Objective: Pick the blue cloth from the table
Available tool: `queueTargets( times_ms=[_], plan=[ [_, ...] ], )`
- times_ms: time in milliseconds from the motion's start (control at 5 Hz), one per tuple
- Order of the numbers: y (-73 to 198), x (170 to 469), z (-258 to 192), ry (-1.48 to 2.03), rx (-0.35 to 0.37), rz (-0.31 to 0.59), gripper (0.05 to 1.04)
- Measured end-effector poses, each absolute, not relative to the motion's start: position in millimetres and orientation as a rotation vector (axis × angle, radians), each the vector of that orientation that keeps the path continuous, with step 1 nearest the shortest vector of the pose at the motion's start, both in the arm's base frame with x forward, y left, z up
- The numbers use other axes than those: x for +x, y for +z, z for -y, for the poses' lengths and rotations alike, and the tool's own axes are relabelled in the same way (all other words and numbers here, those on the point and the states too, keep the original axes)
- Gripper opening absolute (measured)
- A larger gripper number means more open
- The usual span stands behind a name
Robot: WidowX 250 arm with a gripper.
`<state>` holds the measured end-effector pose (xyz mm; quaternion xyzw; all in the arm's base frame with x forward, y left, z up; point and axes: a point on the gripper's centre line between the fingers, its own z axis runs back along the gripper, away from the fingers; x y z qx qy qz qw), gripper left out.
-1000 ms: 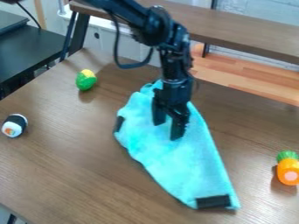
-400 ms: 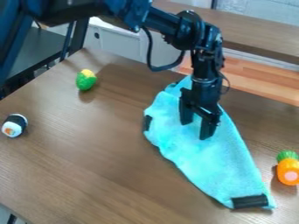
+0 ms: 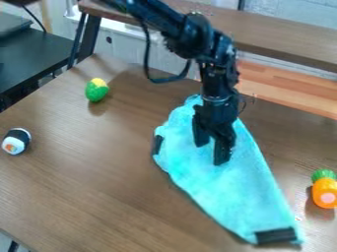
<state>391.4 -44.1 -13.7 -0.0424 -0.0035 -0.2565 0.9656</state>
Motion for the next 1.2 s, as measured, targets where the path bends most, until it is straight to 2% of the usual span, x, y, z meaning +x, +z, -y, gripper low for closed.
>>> queueTargets(
  times_ms=[400,800,1000,1200],
  plan=[
    [-11.5,351.4,-35.0,-0.471,-0.12,-0.009,1.0],
    [-14.1,331.7,-80.6,-0.493,-0.071,0.028,1.001],
    [-14.3,323.5,-89.7,-0.547,-0.053,0.026,1.0],
    [-2.6,309.5,-94.3,-0.536,-0.14,0.014,0.999]
  ],
)
